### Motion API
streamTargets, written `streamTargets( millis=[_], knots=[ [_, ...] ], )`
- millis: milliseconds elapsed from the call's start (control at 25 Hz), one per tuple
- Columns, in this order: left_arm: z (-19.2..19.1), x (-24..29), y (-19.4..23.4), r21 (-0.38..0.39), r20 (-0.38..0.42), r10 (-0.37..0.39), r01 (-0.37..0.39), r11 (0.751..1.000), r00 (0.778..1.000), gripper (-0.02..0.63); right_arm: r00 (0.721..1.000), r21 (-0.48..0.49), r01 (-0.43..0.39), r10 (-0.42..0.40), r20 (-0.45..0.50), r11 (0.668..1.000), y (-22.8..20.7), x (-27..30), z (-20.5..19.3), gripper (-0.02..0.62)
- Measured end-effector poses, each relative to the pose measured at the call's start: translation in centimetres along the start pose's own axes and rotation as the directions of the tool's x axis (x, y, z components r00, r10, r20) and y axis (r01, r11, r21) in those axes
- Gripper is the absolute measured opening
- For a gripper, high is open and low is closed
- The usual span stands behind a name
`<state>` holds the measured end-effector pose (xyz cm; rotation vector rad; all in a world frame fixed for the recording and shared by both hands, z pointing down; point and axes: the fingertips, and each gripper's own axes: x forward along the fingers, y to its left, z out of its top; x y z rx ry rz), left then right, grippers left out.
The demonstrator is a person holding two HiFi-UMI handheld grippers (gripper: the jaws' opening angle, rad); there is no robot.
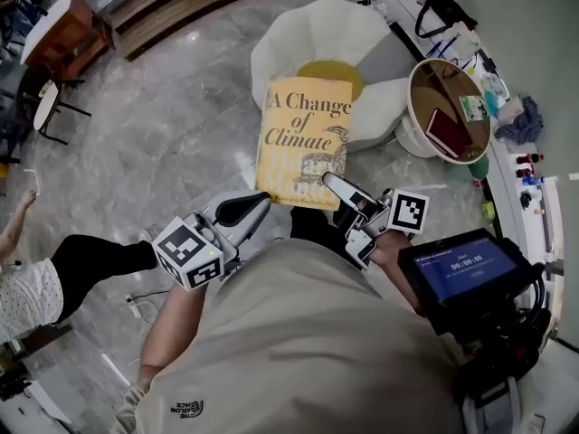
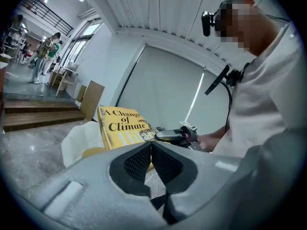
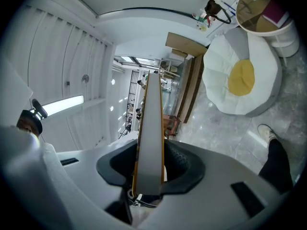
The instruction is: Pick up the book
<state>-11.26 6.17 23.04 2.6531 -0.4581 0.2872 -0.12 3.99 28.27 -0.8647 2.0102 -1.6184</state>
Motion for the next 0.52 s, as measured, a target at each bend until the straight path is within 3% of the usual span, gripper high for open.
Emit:
streamTargets(
  millis=[520],
  knots=[
    [-0.38,0.13,0.31,-0.007,-0.010,0.008,-0.008,1.000,1.000,0.008,1.000,-0.026,-0.018,0.018,-0.011,1.000,0.56,0.33,-0.05,0.150]
  ],
)
